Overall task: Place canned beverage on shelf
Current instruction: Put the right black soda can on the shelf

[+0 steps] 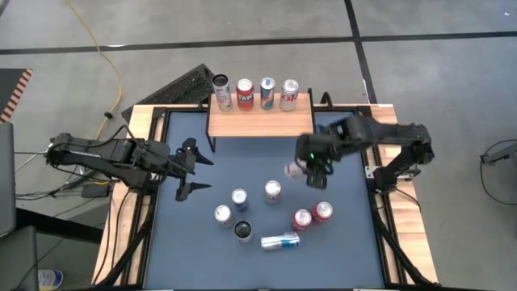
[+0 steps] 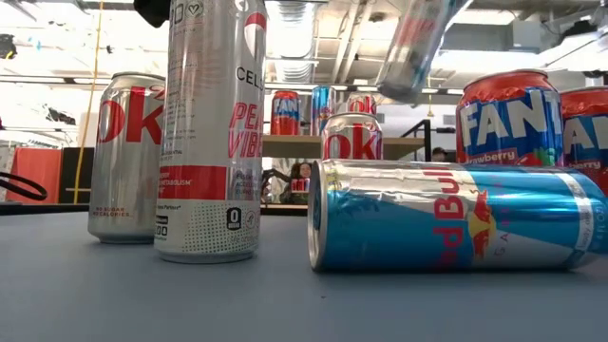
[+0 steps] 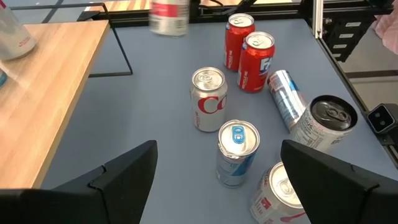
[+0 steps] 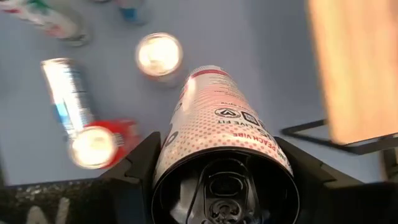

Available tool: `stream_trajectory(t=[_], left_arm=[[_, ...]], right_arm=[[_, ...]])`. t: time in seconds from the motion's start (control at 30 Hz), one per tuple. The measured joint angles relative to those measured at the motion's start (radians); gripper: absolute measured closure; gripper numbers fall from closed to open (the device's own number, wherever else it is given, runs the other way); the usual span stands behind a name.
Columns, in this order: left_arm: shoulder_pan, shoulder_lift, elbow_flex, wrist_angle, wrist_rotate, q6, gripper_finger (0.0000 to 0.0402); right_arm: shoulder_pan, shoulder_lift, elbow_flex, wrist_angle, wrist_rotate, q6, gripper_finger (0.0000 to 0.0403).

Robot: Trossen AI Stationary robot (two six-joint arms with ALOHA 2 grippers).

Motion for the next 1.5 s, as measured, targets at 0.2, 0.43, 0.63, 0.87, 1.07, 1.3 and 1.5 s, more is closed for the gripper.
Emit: stream_trajectory(t=[0.2, 0.43, 0.63, 0.87, 1.07, 1.3, 1.5], left_arm=[[0.0, 0.0, 0.0, 0.003, -0.002, 0.002, 0.0069], [0.0, 0.0, 0.0, 0.016, -0.003, -0.016, 0.0069], [0.0, 0.0, 0.0, 0.017, -0.003, -0.045, 0.0069], [0.0, 0.0, 0.0, 0.027, -0.004, -0.041, 0.0069], [0.0, 0.0, 0.0, 0.028, -0.029, -0.043, 0.0069], [0.001, 0.0, 0.0, 0.029, -0.03, -0.038, 0.0069], [0.002, 0.0, 0.0, 0.029, -0.03, -0.038, 0.0069]], right_arm=[[-0.174, 0.001, 0.011, 0.013, -0.003, -0.198, 0.0176], [-0.323, 0.0, 0.063, 0.103, -0.003, -0.369, 0.0176], [-0.417, 0.048, 0.065, 0.117, -0.003, -0.483, 0.0176], [-0.448, 0.129, 0.089, 0.08, 0.016, -0.612, 0.0173], [-0.449, 0.185, 0.197, 0.022, 0.025, -0.651, 0.017], [-0.448, 0.21, 0.251, 0.002, 0.024, -0.647, 0.0165], [-0.458, 0.21, 0.251, -0.001, 0.024, -0.619, 0.0147]])
